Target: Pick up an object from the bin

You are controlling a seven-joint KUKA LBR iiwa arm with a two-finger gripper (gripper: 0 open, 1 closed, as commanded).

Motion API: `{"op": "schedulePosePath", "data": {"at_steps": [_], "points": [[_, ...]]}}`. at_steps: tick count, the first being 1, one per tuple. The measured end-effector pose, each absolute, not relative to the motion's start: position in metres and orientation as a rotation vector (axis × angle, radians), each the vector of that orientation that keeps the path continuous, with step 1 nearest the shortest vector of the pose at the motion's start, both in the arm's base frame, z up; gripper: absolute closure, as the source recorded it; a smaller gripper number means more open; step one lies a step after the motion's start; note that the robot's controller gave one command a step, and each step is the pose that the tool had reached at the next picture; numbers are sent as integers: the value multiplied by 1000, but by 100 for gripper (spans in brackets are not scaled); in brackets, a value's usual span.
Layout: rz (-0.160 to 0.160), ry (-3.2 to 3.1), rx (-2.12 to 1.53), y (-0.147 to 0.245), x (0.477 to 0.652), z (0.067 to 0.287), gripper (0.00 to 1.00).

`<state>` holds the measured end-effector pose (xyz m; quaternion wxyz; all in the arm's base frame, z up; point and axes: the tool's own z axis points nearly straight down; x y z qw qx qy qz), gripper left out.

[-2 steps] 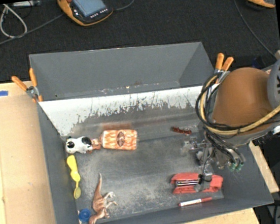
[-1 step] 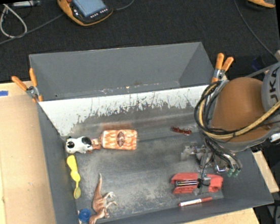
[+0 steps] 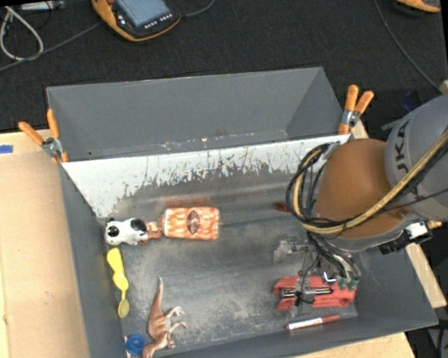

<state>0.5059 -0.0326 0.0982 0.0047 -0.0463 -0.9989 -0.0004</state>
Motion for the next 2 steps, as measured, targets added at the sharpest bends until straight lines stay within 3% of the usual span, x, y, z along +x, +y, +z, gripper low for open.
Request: {"op": "schedulePosePath", "data": {"at_steps": [1,2], "points": [[-2,-3130,26,-75,508,75,0],[-8,-3128,-94,-65,486,70,100]]}}
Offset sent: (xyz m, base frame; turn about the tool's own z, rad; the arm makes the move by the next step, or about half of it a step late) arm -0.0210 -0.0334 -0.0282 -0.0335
